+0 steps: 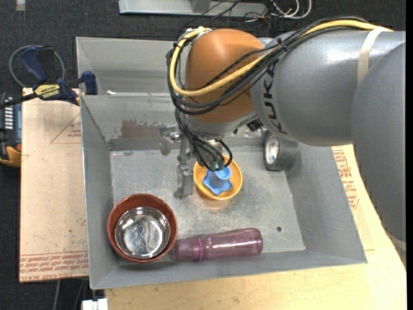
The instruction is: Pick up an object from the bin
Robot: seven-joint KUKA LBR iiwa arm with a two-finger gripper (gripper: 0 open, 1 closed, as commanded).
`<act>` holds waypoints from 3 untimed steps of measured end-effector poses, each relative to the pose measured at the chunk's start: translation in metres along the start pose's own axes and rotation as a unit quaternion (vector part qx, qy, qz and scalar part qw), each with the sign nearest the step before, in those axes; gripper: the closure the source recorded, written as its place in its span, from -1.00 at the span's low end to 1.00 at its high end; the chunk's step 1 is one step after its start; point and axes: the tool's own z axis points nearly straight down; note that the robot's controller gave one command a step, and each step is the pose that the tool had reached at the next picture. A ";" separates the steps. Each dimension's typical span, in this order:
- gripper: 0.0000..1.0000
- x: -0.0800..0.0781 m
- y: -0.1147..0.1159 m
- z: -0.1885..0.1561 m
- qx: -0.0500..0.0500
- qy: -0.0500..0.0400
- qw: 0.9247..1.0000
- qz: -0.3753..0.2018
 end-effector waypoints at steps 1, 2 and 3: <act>-1.00 0.031 0.058 0.049 -0.002 0.017 1.000 -0.013; -1.00 0.066 0.019 0.072 0.000 0.001 0.999 -0.053; 1.00 0.050 0.064 0.094 -0.003 -0.002 0.993 -0.121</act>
Offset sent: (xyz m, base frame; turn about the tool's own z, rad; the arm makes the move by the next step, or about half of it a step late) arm -0.0663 0.0093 -0.0722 -0.1099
